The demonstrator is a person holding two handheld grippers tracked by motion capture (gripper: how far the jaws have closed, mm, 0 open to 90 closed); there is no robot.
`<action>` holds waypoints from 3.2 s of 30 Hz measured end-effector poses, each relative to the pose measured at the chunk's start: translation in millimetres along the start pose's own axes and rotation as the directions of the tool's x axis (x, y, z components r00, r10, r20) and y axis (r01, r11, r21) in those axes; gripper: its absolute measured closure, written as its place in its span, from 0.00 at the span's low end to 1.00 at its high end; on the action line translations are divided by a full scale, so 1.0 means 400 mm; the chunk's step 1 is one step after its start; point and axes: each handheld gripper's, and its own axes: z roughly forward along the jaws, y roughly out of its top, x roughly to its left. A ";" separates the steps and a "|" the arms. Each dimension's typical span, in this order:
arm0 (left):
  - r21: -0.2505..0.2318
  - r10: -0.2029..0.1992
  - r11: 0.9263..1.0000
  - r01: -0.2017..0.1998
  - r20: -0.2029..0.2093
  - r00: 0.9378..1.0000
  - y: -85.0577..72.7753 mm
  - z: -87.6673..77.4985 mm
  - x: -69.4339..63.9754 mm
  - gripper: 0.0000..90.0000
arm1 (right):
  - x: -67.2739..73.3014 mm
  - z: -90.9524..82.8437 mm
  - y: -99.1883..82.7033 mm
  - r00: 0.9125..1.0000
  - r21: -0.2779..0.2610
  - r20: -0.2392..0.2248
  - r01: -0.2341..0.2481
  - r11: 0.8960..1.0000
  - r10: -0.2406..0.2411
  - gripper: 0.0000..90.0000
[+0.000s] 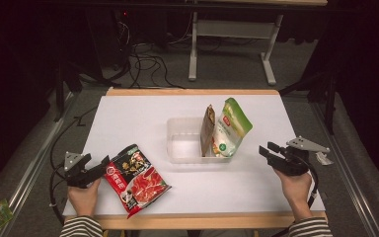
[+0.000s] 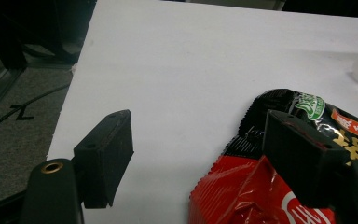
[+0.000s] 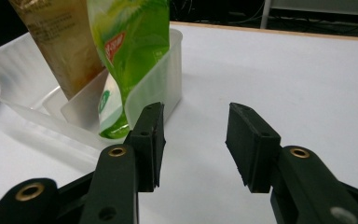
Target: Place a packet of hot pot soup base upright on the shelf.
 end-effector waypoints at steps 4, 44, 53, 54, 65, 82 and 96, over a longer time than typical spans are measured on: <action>0.002 0.004 1.000 -0.004 0.001 1.000 0.000 -0.002 0.000 0.28 | -0.005 0.005 -0.021 1.000 0.009 0.006 -0.010 1.000 0.010 0.64; 0.022 0.041 0.999 -0.043 0.067 0.997 0.001 -0.017 -0.013 0.28 | -0.009 0.131 -0.141 0.992 0.172 0.103 0.048 0.984 -0.066 0.58; 0.067 0.078 0.994 -0.085 0.098 0.992 -0.002 -0.046 -0.014 0.31 | 0.000 0.144 -0.142 0.989 0.217 0.114 0.068 0.974 -0.094 0.55; 0.070 0.076 0.994 -0.084 0.104 0.992 0.000 -0.047 -0.015 0.32 | 0.002 0.146 -0.142 0.987 0.224 0.116 0.082 0.971 -0.110 0.54; 0.156 0.092 0.981 -0.116 0.156 0.983 0.009 -0.026 -0.013 0.36 | 0.007 0.146 -0.144 0.985 0.226 0.123 0.095 0.969 -0.125 0.54; 0.237 0.053 0.966 -0.104 0.214 0.975 0.009 0.004 -0.015 0.43 | 0.014 0.146 -0.145 0.982 0.225 0.130 0.109 0.968 -0.140 0.53; 0.279 0.011 0.956 -0.088 0.266 0.964 0.016 0.004 -0.015 0.71 | 0.013 0.146 -0.145 0.981 0.225 0.131 0.108 0.968 -0.140 0.53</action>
